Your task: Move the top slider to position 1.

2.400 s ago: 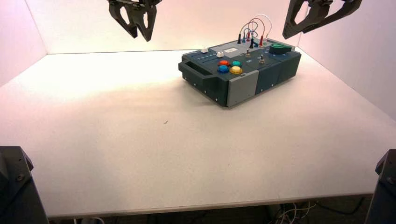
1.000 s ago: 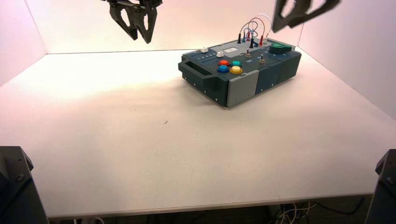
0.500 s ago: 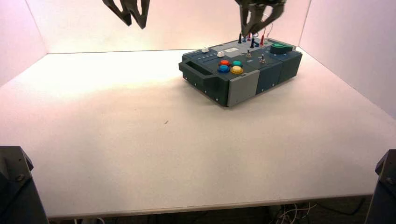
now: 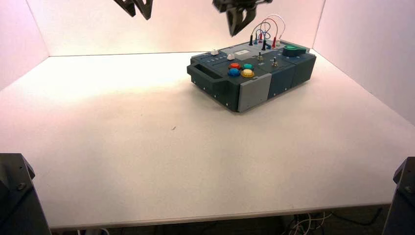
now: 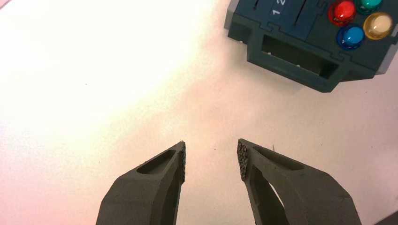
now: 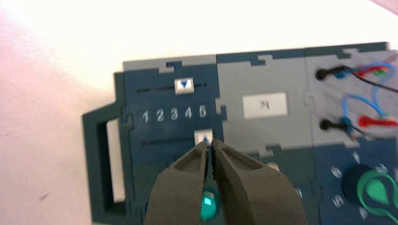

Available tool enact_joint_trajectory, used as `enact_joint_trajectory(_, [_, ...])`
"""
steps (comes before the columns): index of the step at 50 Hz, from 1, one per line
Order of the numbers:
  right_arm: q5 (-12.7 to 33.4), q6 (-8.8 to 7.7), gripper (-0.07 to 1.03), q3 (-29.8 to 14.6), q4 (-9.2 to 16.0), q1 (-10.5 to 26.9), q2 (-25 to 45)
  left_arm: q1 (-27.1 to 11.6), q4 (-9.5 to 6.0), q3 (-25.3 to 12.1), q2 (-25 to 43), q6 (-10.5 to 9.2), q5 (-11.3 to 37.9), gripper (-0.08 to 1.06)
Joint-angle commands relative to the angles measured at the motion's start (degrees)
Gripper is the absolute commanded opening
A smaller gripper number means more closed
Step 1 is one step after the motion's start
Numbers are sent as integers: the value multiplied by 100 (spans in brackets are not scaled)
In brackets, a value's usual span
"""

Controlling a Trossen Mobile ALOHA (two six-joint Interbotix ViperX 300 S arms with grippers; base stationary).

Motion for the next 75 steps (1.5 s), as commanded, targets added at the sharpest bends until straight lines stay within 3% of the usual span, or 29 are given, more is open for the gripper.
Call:
enact_joint_trajectory(1, [70,0,5,-545,-9,-35,123,0,9,-53,-193,-9,-18,59])
enact_joint_trajectory(30, [343,0,5,-1538,18,-53,1046,-70,0,-70,-237,-9,0,59])
enact_joint_trajectory(49, [396,0,5,-1775,70,-53,1327,-70,0,-70,-299,-9,0,59])
enact_joint_trajectory(58, [422,-9,5,-1828,211,-44,1424,-70,0,-70,-308,-9,0,59])
enact_joint_trajectory(75, [527,-35,4,-1819,308,176,1477,-70,0,-70,-308,-9,0,59])
